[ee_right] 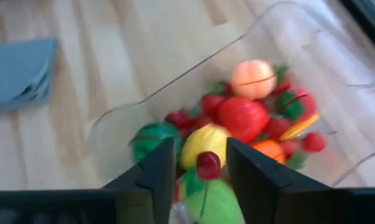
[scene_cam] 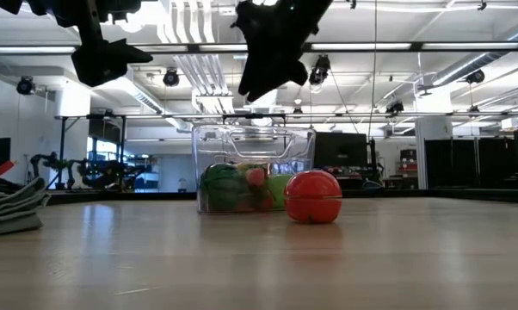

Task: Pick and placing Produce into tupperware
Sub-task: Put the red cherry into the transparent container, then put the red tomato into the transparent container

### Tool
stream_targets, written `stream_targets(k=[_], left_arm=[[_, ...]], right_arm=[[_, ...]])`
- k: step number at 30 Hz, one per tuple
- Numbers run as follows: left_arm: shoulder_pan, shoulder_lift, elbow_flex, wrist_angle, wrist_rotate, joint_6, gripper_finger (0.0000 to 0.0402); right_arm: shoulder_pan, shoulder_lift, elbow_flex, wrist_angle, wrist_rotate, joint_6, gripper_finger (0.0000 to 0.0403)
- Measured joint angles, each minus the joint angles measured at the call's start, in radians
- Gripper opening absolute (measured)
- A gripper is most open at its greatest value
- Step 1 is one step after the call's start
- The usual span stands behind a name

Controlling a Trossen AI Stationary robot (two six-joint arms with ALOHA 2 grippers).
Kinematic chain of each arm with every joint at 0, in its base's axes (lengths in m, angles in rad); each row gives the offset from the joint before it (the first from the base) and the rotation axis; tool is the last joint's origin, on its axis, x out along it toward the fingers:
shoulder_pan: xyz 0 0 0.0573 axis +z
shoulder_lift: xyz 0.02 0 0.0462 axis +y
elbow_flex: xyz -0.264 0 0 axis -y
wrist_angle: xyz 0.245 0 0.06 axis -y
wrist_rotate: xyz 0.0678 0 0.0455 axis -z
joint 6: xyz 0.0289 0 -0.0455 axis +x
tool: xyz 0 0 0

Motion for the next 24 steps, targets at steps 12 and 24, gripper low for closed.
stream_targets(k=[12,24], left_arm=[[0.0,0.101,0.0,0.075,-0.005,-0.001,0.0329],[-0.024,0.433,0.204,0.106,-0.001,0.518,0.032]], right_arm=[[-0.051,-0.05,0.126,-0.139,0.001,0.053,0.0233],[0.19,-0.129,0.26,-0.783,0.363,0.179,0.0235]])
